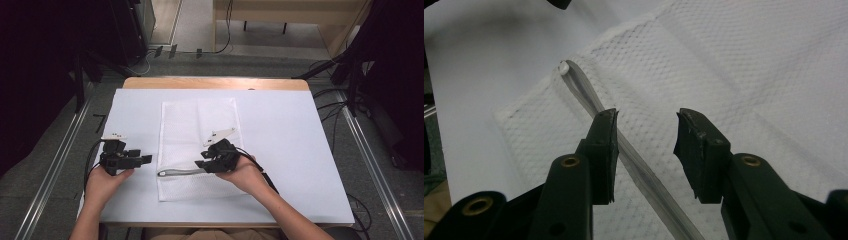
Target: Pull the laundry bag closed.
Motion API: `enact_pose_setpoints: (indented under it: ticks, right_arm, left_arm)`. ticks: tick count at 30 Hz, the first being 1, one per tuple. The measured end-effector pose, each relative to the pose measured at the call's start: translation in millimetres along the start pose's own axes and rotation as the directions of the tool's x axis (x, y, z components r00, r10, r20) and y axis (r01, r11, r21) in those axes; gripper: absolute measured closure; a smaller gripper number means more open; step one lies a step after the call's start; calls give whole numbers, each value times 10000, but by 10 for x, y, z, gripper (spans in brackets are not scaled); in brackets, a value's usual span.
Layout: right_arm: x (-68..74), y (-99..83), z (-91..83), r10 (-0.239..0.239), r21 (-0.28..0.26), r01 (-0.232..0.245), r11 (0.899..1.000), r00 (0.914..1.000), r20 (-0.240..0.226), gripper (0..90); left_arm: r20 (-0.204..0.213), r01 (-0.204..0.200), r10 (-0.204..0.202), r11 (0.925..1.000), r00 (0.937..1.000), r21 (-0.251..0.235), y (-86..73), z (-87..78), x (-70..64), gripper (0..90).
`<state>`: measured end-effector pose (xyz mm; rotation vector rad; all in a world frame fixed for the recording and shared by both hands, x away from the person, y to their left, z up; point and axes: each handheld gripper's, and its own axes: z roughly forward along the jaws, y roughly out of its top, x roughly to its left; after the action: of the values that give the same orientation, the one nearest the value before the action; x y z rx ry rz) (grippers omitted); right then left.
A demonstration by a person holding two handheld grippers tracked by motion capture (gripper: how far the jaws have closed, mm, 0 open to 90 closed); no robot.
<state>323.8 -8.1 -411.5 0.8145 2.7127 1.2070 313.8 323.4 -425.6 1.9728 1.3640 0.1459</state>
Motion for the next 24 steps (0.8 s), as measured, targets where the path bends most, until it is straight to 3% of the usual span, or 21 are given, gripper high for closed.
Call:
enact_pose_setpoints:
  ticks: [10, 20, 24]
  right_arm:
    - [132, 62, 146, -261, 31, 262, 9997, 9993, -271, 647]
    - [252, 116, 323, -154, 197, 168, 9997, 9975, -687, 686]
    - [281, 146, 402, 17, 248, 4, 9997, 9964, -848, 720]
  left_arm:
    - [9, -132, 132, 9999, 9999, 15, 50, 39, 6, 368]
    - [134, -219, 218, 9997, 9997, 88, 105, 82, 6, 367]
    - [-112, -159, 160, 9998, 9998, 99, 99, 60, 75, 364]
